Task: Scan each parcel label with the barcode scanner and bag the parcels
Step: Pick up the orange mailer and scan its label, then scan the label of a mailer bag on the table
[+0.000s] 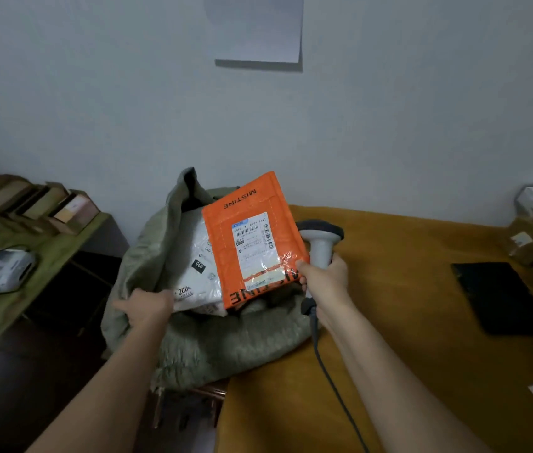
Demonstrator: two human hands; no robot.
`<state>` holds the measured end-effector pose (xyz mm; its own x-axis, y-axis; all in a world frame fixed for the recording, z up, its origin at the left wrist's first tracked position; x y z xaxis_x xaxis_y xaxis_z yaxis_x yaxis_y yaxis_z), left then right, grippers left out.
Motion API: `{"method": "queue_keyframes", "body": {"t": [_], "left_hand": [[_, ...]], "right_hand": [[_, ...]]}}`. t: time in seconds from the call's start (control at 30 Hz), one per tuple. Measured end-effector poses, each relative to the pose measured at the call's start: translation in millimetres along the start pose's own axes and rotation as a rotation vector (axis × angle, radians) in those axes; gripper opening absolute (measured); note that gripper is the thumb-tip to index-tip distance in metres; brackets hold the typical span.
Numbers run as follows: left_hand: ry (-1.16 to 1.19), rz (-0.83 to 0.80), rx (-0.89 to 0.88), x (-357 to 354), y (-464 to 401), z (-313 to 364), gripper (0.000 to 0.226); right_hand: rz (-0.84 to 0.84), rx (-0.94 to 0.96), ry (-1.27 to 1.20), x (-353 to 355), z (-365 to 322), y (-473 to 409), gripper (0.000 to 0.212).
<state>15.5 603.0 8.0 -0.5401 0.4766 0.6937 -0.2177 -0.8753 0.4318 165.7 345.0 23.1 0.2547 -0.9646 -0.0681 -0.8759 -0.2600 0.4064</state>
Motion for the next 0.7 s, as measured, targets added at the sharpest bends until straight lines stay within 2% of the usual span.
{"method": "queue_keyframes", "body": {"t": [0.1, 0.2, 0.3, 0.4, 0.57, 0.63, 0.7], "left_hand": [[0.109, 0.147, -0.088, 17, -13, 0, 0.046], [0.21, 0.245, -0.205, 30, -18, 2, 0.042], [0.245, 0.202, -0.24, 35, -19, 4, 0.041], [0.186, 0.113, -0.207, 31, -19, 3, 0.042], [0.105, -0.054, -0.12, -3, -1, 20, 0.045], [0.083, -0.053, -0.153, -17, 16, 33, 0.054], [0.051, -0.025, -0.263, -33, 40, 48, 0.057]], "right_hand": [[0.03, 0.003, 0.034, -38, 15, -12, 0.023], [-0.052, -0.022, 0.093, -79, 31, -20, 0.028], [-0.169, -0.055, 0.053, -105, 43, -23, 0.021], [-0.172, -0.04, 0.074, -104, 43, -19, 0.022], [-0.094, -0.01, 0.097, -59, 19, -19, 0.023], [-0.068, 0.003, 0.081, -31, 6, -17, 0.021], [-0.035, 0.011, 0.067, 3, -6, -12, 0.019]]}}
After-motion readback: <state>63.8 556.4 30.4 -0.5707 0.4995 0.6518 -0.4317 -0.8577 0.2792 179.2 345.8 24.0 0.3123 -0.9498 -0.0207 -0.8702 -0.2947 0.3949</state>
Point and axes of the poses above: each hand's wrist, its own y-axis away from the middle knuckle, its own x-axis out of the back of the hand, z = x × y, the point moved 4 cm from there along -y, towards the middle knuckle, and after that the axes turned 10 degrees about -z, right-handed, at the moved point
